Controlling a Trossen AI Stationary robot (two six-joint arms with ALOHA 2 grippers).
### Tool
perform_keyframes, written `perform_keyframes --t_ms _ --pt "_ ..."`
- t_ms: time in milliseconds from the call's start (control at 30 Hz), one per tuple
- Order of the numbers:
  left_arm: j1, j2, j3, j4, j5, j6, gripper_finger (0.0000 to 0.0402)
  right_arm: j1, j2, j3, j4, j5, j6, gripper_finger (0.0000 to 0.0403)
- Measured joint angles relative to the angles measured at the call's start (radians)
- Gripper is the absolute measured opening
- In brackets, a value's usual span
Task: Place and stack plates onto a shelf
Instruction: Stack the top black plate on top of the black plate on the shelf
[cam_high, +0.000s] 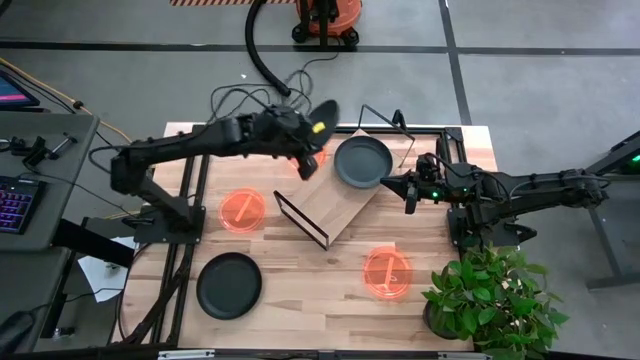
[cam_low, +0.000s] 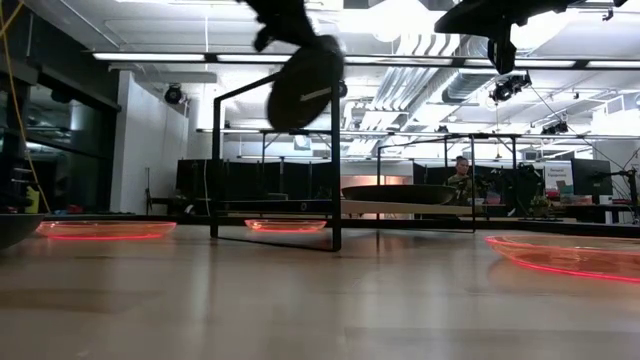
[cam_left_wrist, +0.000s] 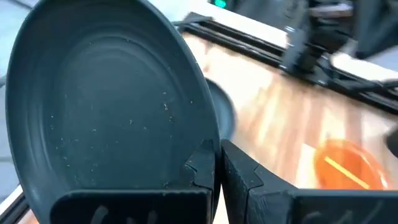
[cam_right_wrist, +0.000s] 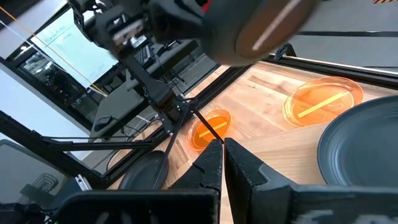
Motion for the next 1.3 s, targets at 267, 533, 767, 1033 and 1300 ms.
perform_keyframes --t_ms 267,533,767,1033,1300 --pt "-0.098 0.159 0.139 0.001 0.056 0.074 0.0000 0.000 0.000 0.000 0.000 0.005 -0.001 0.0000" --pt "-0.138 0.208 0.154 0.037 0.118 0.087 0.0000 0.000 0.000 0.000 0.000 0.066 -0.003 0.0000" --pt "-0.142 0.207 0.154 0.046 0.106 0.150 0.0000 0.000 0.000 0.000 0.000 0.073 -0.003 0.0000" --pt "-0.143 0.206 0.132 0.083 0.105 0.239 0.0000 0.000 0.000 0.000 0.000 0.082 -0.003 0.0000" --pt "-0.143 0.207 0.047 0.153 0.104 0.292 0.0000 0.000 0.001 0.000 0.000 0.090 -0.010 0.0000"
